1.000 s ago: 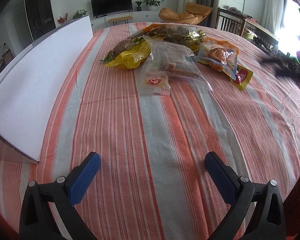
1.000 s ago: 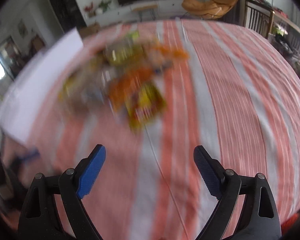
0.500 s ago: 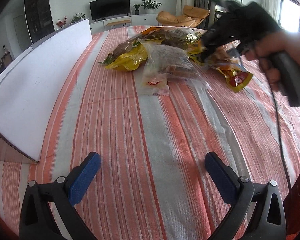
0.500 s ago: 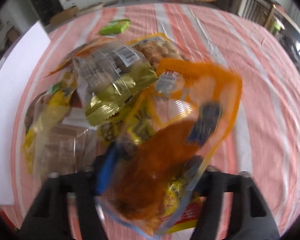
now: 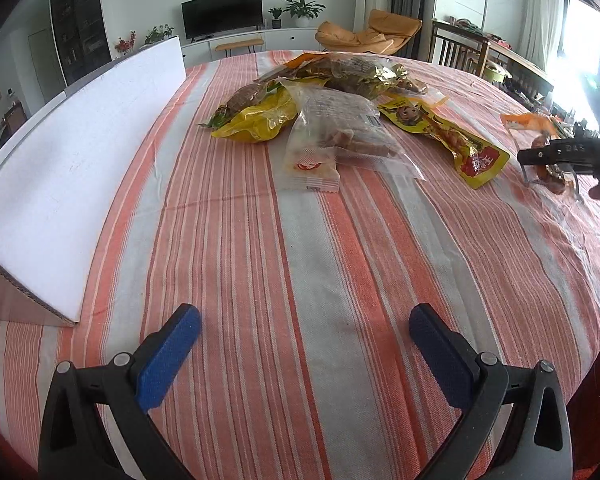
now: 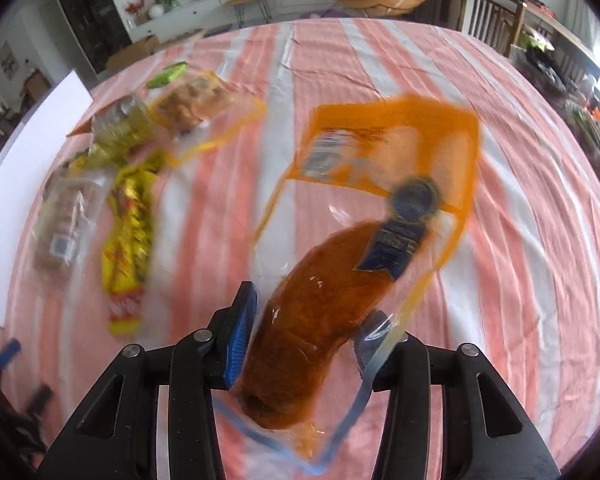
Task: Organize snacks
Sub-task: 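Pull the orange sausage bag out of the pile with the right tool, then grasp the clear biscuit bag with the left tool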
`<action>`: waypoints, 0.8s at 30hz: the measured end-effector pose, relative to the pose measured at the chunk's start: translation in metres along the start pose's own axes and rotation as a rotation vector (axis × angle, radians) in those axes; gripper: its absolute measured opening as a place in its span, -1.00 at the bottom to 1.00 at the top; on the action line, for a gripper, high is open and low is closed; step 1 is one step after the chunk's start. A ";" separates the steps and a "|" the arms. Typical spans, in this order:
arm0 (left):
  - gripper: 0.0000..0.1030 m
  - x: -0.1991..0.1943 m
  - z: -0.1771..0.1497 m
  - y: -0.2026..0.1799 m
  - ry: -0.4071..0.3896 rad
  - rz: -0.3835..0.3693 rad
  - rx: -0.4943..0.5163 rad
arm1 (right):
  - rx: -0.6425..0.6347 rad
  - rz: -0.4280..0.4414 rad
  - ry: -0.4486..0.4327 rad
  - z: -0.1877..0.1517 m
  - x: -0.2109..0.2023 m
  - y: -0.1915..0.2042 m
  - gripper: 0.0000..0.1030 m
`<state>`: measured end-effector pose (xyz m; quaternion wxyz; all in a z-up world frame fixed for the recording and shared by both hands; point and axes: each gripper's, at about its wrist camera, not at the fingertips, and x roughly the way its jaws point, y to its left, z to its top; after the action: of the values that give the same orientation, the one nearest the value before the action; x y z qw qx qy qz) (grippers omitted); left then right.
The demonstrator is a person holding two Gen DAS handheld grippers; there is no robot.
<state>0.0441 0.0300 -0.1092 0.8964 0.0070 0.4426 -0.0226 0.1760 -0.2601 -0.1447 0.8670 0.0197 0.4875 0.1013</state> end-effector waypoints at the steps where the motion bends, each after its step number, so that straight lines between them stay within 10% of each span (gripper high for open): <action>1: 1.00 0.000 0.000 0.000 0.000 0.000 0.000 | 0.001 0.022 -0.040 -0.005 -0.004 -0.003 0.20; 3: 1.00 0.000 -0.001 -0.001 -0.001 0.001 0.000 | -0.004 0.000 -0.073 -0.010 -0.007 -0.004 0.54; 24: 1.00 0.000 -0.001 0.000 0.000 0.000 0.001 | -0.097 -0.094 -0.136 -0.030 -0.006 0.003 0.70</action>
<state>0.0432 0.0301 -0.1094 0.8964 0.0073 0.4425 -0.0229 0.1466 -0.2604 -0.1552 0.9018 -0.0385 0.4225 0.0825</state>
